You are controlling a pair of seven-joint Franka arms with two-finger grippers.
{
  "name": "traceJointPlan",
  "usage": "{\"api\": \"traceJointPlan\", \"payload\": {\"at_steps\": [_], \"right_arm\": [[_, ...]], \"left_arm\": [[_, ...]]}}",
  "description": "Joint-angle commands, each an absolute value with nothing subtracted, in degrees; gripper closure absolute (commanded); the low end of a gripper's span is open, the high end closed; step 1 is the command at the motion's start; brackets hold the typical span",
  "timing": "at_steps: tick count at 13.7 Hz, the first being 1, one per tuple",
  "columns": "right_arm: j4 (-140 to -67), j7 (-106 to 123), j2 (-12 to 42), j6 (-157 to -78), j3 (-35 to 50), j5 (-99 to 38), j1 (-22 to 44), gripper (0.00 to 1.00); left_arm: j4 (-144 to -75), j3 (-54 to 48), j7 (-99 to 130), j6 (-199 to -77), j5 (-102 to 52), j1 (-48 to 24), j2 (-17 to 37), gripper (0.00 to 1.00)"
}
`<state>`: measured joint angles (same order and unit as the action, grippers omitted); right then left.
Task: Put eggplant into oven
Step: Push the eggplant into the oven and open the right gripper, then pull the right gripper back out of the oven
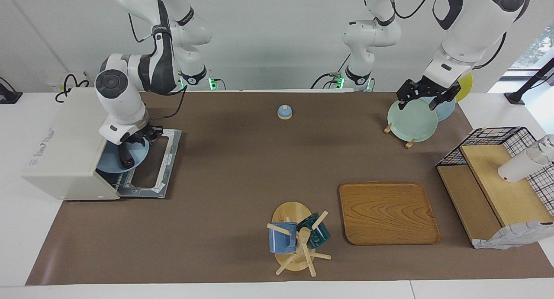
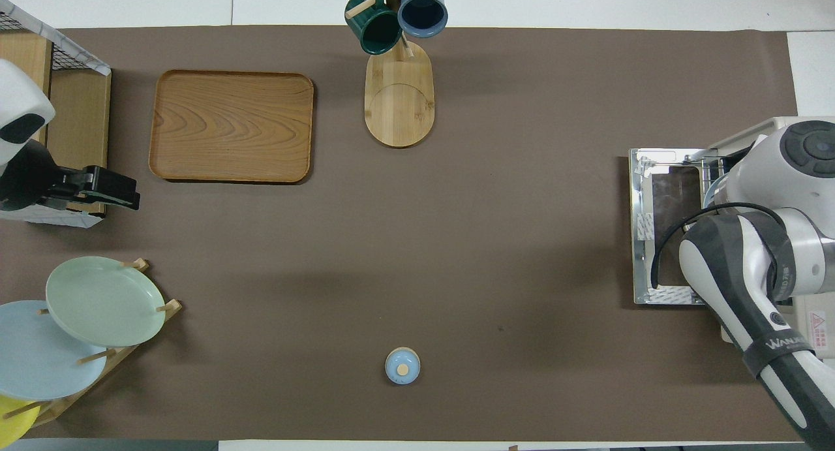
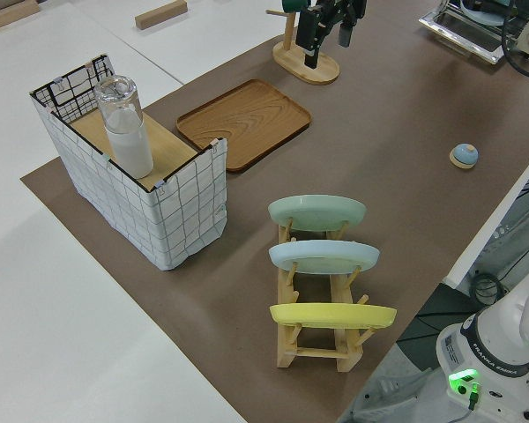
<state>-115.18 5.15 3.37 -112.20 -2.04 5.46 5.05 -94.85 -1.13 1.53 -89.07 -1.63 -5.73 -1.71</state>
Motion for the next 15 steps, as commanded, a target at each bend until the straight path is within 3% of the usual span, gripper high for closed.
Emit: {"api": "traceJointPlan", "payload": {"at_steps": [1,3,7,15], "right_arm": [[-120.39,-1.48,3.43,-122.03,-1.76,3.78,6.85,1.0],[-123.56,-2.19,4.12,-126.99,-1.76,3.69,7.73,1.0],[-124.71,-2.37,8.25,-128.32,-1.85,3.6,5.72,1.0],[-125.68,-2.02,9.4,-131.05,-1.93,5.0,5.89,1.0]], "left_arm": [[-94.39,-0.62,1.49,-89.12,-0.79,-6.24,-1.67,0.0],[-94.39,-0.62,1.49,-89.12,-0.79,-6.24,-1.76,0.0],[-94.39,-0.62,1.49,-89.12,-0.79,-6.24,-1.76,0.0],[-94.39,-0.62,1.49,-89.12,-0.79,-6.24,-1.76,0.0]]}}
